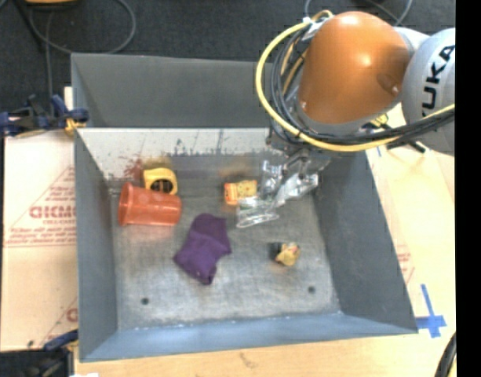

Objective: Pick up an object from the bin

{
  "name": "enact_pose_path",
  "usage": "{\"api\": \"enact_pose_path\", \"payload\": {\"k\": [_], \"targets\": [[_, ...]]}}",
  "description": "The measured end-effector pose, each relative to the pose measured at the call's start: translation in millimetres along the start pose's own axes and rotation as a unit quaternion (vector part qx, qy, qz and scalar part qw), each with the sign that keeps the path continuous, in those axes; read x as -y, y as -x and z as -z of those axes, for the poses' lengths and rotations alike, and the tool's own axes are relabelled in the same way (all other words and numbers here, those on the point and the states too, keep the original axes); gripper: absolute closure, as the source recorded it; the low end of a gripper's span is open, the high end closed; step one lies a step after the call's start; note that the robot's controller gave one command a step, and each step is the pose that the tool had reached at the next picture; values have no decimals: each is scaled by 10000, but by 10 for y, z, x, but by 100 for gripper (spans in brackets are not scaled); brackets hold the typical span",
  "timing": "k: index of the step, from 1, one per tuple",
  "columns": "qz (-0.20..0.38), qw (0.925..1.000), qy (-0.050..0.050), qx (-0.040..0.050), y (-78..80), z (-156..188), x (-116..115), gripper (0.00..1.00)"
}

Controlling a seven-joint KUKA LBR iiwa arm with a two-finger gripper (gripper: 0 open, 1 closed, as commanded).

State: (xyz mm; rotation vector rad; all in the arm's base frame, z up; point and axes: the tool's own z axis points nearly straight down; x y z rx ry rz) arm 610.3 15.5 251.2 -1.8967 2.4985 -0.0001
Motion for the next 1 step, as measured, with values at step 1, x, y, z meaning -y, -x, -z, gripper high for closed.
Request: {"api": "enact_pose_path", "payload": {"k": [1], "targets": [[-70, 10000, -8, 2, 47, -339, 57, 100]]}}
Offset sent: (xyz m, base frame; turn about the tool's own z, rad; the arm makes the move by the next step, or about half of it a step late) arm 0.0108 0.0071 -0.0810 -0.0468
